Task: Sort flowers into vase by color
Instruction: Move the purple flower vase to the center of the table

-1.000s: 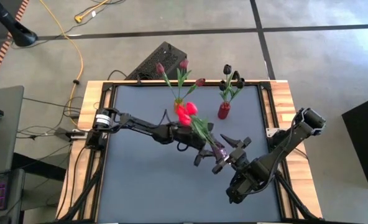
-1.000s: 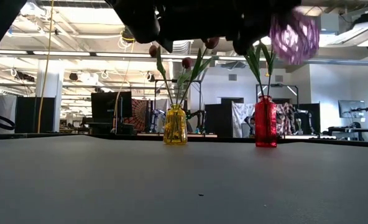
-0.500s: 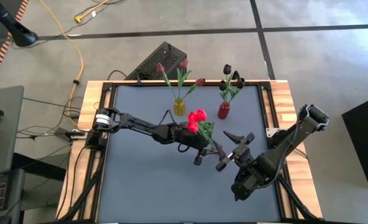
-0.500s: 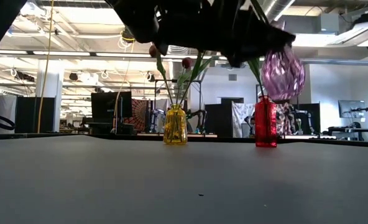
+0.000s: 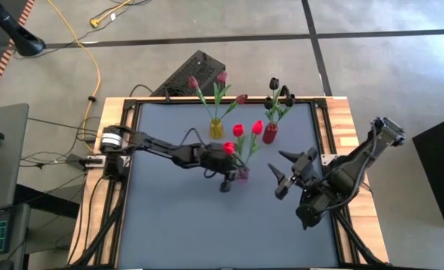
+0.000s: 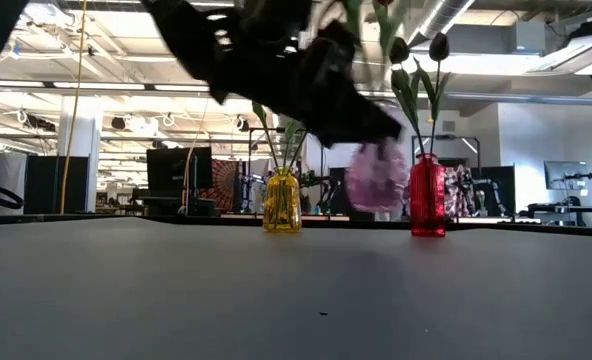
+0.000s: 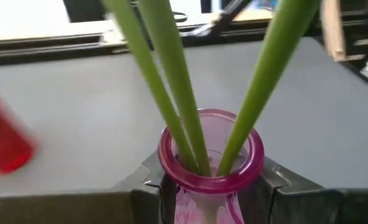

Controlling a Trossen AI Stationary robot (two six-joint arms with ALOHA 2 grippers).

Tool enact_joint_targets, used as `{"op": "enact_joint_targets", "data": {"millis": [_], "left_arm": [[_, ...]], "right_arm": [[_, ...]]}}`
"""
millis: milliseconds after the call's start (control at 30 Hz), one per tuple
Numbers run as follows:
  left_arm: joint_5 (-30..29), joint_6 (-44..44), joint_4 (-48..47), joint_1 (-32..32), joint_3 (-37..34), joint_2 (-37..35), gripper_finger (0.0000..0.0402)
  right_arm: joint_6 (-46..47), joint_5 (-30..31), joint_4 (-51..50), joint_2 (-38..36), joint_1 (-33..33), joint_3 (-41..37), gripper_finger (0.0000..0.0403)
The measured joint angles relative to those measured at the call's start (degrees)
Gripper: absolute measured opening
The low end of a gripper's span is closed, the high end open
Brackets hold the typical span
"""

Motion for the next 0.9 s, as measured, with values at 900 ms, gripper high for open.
{"op": "enact_joint_targets", "data": {"millis": [900], "left_arm": [[-10.67,-8.59,16.83,1.36,-24.67,-9.23,0.0103]], "right_arm": [[-0.56,-0.22,-5.37,0.13,-3.97,-0.02,0.0286]]}}
